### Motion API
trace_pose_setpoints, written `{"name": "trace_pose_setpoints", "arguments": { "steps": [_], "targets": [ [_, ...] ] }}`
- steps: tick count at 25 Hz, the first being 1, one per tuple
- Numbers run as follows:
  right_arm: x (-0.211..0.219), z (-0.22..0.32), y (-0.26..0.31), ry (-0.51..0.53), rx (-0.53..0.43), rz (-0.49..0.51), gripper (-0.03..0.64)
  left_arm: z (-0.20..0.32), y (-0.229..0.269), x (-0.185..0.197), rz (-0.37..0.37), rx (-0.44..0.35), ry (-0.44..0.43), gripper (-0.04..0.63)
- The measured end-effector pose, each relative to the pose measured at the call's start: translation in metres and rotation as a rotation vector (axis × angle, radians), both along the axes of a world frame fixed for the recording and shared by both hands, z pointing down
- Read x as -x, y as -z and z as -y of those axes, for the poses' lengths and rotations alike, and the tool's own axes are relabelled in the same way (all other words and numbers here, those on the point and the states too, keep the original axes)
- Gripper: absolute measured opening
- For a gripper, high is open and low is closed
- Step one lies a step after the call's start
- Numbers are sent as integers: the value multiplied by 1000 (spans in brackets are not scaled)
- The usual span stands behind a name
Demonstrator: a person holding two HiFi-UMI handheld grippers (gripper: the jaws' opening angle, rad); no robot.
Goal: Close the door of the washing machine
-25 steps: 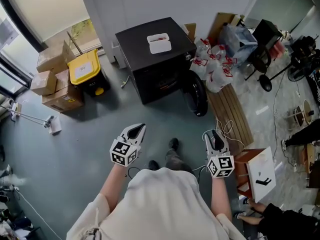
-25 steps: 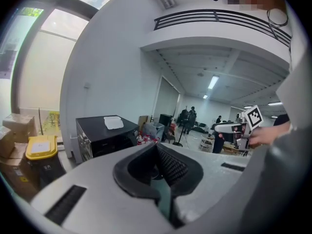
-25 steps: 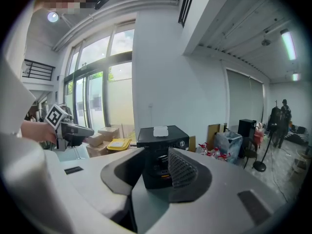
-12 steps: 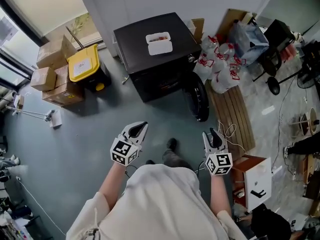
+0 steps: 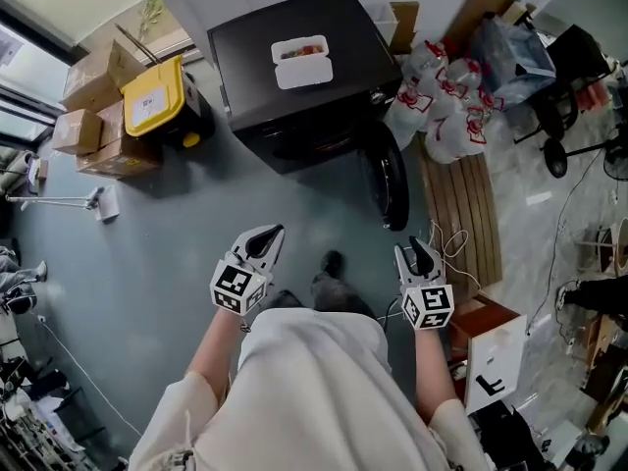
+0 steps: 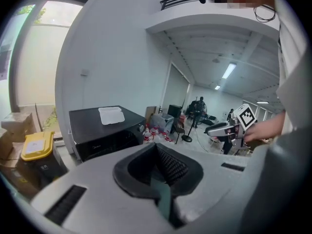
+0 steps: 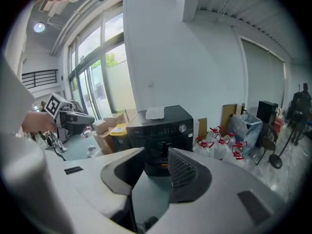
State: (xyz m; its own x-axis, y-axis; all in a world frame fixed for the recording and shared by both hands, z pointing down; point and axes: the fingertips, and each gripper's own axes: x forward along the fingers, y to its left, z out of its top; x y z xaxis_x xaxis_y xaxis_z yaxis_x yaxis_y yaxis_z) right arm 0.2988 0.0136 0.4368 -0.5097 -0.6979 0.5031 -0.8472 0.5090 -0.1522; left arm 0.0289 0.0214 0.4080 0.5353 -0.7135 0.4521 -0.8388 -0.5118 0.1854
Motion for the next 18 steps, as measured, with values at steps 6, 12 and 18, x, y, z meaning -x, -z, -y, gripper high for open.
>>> {"name": "trace_pose_setpoints", "arguments": {
  "steps": [6, 12, 18],
  "targets": [
    [-18, 31, -55, 48, 101, -42, 148, 34, -34, -18, 11, 64, 3, 9],
    [-30, 60, -115, 46, 183, -73, 149, 66, -81, -21, 33, 113, -11, 9],
    [-44, 78, -194, 22, 270, -118, 149, 88, -145, -27, 60, 166, -57, 9]
  ]
}}
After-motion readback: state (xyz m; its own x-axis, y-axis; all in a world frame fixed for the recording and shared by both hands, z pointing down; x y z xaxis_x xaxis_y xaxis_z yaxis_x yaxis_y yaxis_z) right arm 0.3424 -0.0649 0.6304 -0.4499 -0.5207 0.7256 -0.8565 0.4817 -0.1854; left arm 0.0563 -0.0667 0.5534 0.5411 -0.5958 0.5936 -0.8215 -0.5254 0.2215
